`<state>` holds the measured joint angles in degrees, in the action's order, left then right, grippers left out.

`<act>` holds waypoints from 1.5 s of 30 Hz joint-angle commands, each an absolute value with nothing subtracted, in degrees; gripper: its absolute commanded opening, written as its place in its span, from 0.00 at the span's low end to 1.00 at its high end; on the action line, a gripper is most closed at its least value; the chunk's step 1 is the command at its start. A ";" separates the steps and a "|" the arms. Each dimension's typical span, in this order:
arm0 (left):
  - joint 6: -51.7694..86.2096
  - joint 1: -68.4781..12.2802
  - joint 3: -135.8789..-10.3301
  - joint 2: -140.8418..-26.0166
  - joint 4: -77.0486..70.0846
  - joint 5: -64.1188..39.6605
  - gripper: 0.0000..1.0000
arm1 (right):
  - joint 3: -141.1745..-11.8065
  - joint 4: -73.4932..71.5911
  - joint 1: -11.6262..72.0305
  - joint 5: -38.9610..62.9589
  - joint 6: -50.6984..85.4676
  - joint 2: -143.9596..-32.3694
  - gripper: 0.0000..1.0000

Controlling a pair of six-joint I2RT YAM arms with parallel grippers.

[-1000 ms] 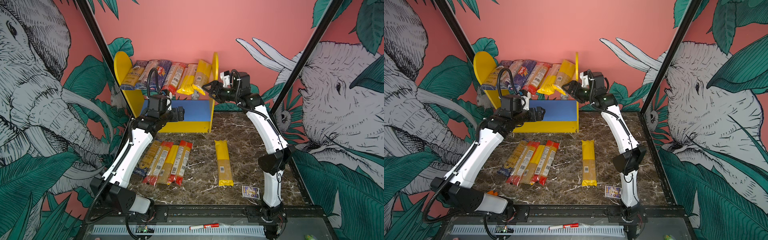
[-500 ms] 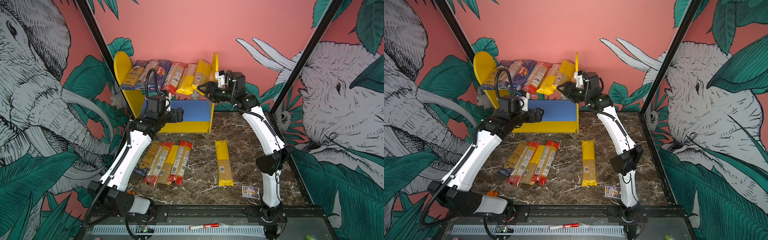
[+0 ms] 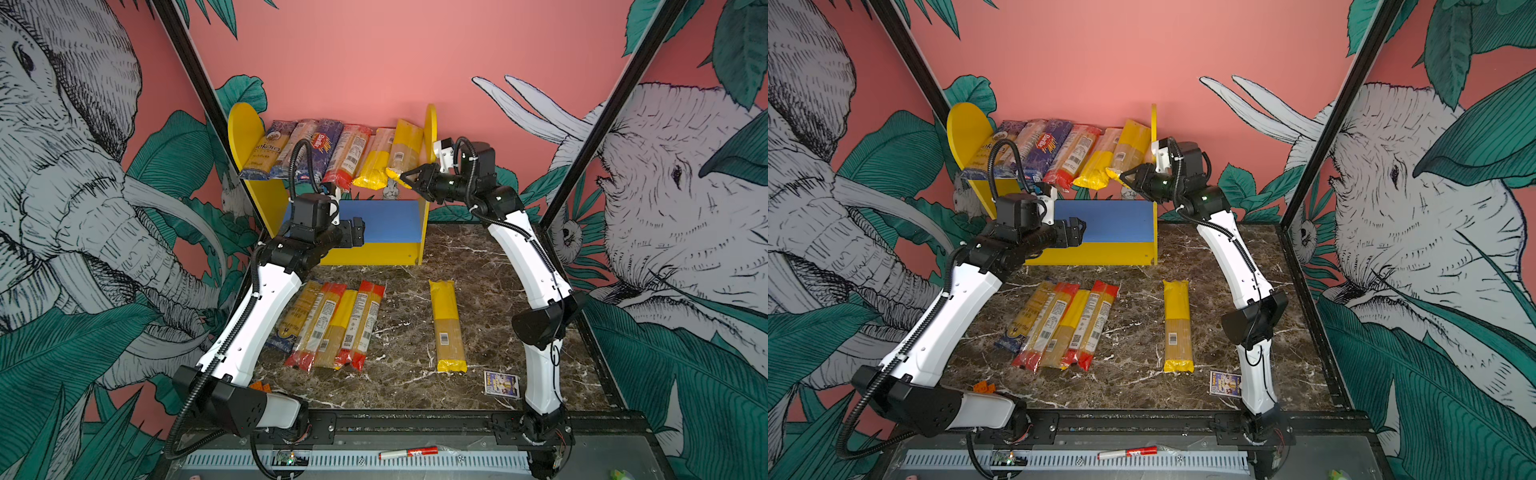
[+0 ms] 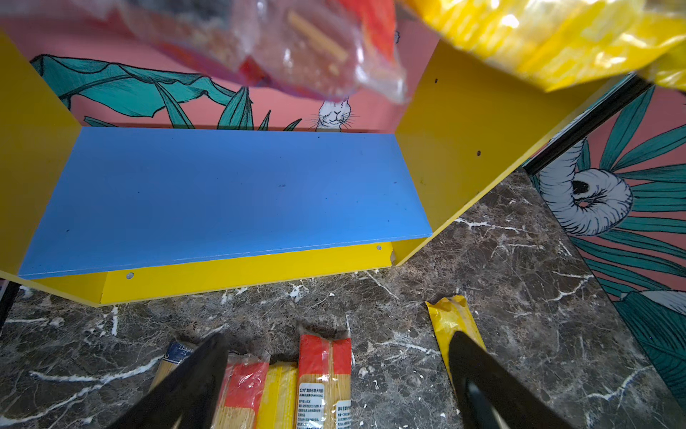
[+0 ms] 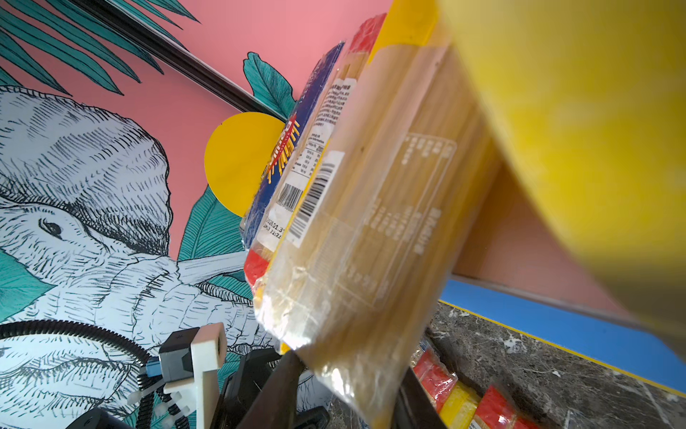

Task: Arrange pasta packages on shelves
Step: Move the pasta bag to the shelf, then pick up the pasta bag from the center of the table.

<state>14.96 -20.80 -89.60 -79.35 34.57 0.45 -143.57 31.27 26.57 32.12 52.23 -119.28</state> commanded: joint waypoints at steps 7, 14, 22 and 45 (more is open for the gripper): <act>15.23 -20.48 -88.63 -76.77 35.10 1.92 0.94 | -146.76 31.06 24.45 32.46 52.81 -121.17 0.47; 15.42 -20.48 -88.25 -76.10 35.16 2.97 0.94 | -143.40 29.19 24.51 34.85 51.08 -118.22 0.86; 15.82 -20.48 -86.68 -73.34 35.98 5.55 0.95 | -139.33 35.26 24.47 36.19 45.99 -112.83 0.96; 30.14 -42.29 -61.92 -58.04 44.62 32.07 0.99 | -106.30 58.63 25.57 16.29 23.55 -90.15 0.95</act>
<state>24.16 -39.77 -64.45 -61.25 42.83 25.82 -108.92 57.43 25.04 20.97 25.96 -93.19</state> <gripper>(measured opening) 0.995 0.953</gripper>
